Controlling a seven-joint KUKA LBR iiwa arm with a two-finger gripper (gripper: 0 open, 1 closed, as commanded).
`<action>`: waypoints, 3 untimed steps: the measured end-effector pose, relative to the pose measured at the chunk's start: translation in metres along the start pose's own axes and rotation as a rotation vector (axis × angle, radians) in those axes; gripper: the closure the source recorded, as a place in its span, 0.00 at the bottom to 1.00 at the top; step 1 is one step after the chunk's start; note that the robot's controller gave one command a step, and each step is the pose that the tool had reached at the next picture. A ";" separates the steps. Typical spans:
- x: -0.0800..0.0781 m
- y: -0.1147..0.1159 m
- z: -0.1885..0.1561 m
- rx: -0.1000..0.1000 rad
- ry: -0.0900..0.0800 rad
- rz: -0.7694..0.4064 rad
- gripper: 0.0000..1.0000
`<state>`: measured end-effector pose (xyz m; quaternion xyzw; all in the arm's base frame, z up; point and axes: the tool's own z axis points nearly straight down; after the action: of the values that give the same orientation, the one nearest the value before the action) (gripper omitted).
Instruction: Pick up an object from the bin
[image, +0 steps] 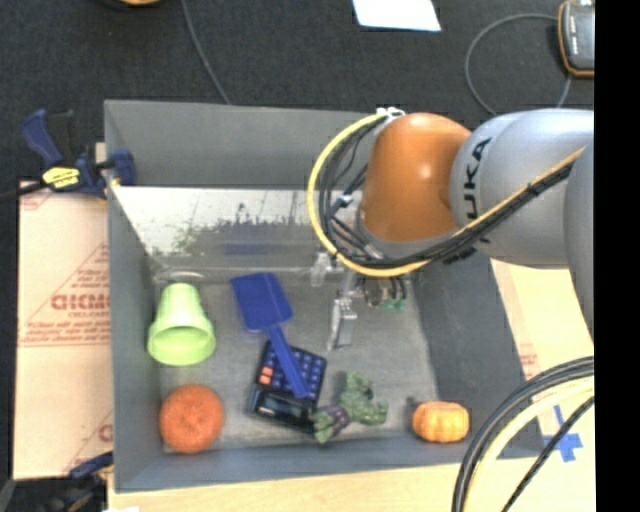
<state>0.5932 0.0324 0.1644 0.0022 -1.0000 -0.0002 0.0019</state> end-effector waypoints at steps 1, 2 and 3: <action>-0.001 0.000 -0.005 -0.001 -0.008 0.001 0.00; -0.007 0.011 0.062 -0.002 -0.001 0.030 0.00; 0.021 0.061 0.068 0.000 -0.017 -0.061 0.00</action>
Offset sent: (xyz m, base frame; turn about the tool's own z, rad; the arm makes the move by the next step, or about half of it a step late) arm 0.0071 0.0115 -0.0589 0.0315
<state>0.5714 0.0929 0.0961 0.0325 -0.9995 -0.0004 -0.0065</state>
